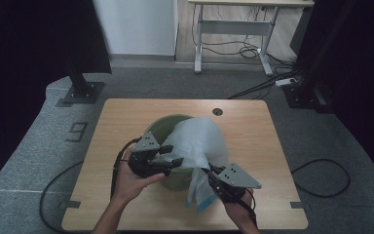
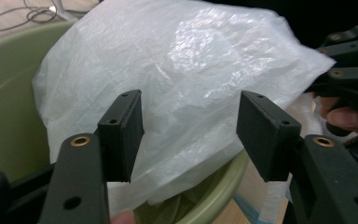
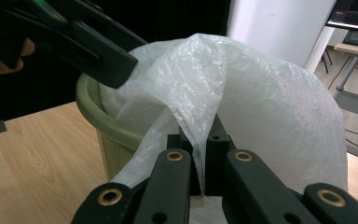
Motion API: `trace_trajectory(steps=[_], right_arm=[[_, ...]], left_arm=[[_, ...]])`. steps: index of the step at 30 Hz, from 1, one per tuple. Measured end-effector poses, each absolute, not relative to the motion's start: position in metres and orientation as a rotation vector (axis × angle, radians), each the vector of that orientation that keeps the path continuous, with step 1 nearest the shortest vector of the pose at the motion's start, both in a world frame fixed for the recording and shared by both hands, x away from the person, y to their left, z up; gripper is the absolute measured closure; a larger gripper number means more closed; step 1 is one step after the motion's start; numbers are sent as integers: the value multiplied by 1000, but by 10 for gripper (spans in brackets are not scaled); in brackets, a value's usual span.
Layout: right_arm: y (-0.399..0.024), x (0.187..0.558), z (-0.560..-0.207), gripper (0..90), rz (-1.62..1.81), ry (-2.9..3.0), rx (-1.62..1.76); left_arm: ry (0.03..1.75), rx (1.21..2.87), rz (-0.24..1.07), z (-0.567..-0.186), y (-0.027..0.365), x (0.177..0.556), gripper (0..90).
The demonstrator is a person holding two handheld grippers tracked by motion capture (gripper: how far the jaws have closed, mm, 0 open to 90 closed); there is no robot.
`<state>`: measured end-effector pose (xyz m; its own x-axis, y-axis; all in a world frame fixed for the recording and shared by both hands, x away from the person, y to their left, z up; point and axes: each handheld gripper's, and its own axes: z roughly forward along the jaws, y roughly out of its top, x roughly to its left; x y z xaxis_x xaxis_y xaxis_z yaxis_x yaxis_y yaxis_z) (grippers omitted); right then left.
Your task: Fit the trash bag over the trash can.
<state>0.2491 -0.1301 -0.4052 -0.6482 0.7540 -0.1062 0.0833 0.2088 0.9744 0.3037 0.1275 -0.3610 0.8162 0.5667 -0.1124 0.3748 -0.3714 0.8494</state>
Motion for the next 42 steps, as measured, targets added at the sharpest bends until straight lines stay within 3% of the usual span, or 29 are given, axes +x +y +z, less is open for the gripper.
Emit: trace_trajectory(steps=[3, 4, 19, 23, 24, 25, 26, 30, 34, 42], right_arm=[[-130, 249, -405, 887, 1484, 1902, 778], [-130, 249, -405, 887, 1489, 1901, 779], [-131, 248, -406, 874, 1514, 1903, 775], [-135, 246, -409, 825, 1553, 1921, 771], [-137, 244, -409, 754, 1582, 1934, 764], [-137, 244, -409, 754, 1582, 1934, 764], [-139, 239, -410, 644, 1617, 1947, 729], [-146, 225, -412, 468, 1712, 1942, 653], [-155, 219, -414, 377, 1766, 1905, 673], [-184, 232, -427, 334, 1681, 1829, 835]], left_arm=[[706, 2019, 228, -365, 125, 305, 470], [706, 2029, 230, -366, 123, 305, 544], [701, 2023, 205, -370, 118, 306, 889], [712, 2001, 232, -369, 123, 306, 900], [733, 1965, 259, -366, 128, 306, 900], [733, 1965, 259, -366, 128, 306, 900], [744, 1945, 260, -365, 131, 307, 900], [793, 1895, 319, -360, 146, 309, 900], [816, 1869, 350, -359, 155, 310, 900], [881, 1829, 363, -360, 177, 316, 900]])
